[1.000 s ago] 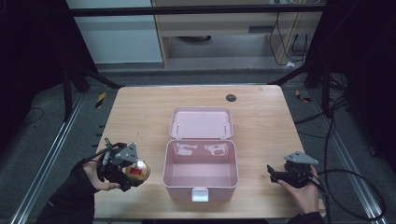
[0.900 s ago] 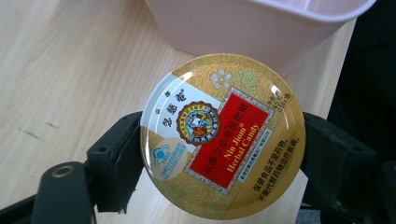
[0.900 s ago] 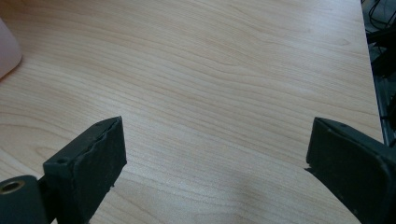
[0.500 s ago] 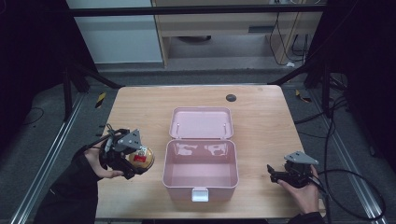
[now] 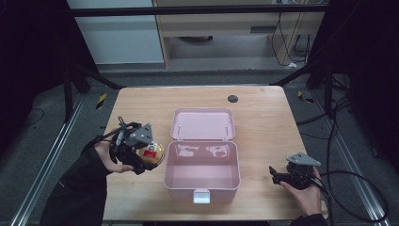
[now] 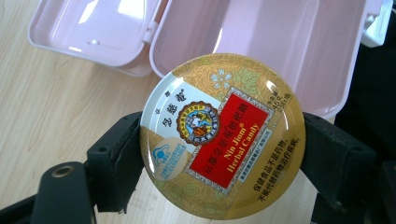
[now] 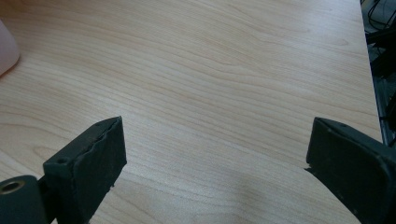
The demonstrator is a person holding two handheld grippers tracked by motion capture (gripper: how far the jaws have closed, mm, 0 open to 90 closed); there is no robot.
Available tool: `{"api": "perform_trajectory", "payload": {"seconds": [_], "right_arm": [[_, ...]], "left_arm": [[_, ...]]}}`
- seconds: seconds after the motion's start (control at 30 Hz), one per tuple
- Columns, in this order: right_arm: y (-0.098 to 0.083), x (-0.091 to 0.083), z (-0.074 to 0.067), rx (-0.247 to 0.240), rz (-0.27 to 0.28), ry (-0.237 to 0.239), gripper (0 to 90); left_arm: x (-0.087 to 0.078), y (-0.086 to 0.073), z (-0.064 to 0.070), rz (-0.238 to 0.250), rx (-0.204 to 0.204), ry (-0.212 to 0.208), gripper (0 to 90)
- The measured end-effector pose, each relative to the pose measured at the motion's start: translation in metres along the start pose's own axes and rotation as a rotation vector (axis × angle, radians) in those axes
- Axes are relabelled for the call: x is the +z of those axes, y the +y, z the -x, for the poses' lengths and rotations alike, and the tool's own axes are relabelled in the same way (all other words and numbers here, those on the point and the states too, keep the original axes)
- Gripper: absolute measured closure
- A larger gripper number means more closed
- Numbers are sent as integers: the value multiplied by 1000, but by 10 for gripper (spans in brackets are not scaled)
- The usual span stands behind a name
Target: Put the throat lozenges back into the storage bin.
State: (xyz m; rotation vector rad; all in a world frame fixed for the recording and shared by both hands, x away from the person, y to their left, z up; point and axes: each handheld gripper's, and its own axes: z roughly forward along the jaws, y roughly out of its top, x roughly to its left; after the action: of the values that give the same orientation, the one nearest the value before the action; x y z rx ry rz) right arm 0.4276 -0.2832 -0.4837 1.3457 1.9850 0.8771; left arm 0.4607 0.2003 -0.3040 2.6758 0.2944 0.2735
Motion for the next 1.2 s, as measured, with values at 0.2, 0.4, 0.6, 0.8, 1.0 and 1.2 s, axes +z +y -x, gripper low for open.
{"api": "perform_trajectory", "payload": {"seconds": [0.2, 0.4, 0.6, 0.8, 1.0, 1.2], "right_arm": [[0, 0, 0, 1, 5, -1, 51], [0, 0, 1, 1, 5, 0, 51], [0, 0, 1, 1, 3, 0, 50], [0, 0, 1, 0, 3, 2, 50], [-1, 0, 0, 1, 0, 3, 50], [-1, 1, 1, -3, 4, 2, 50]], "left_arm": [[3, 13, 0, 1, 18, -9, 198], [11, 25, 1, -7, 37, -28, 197], [19, 35, 2, -6, 51, -39, 197], [28, 44, 3, -9, 69, -50, 198], [35, 49, 5, -20, 81, -56, 197], [44, 53, 4, -19, 91, -71, 197]]}}
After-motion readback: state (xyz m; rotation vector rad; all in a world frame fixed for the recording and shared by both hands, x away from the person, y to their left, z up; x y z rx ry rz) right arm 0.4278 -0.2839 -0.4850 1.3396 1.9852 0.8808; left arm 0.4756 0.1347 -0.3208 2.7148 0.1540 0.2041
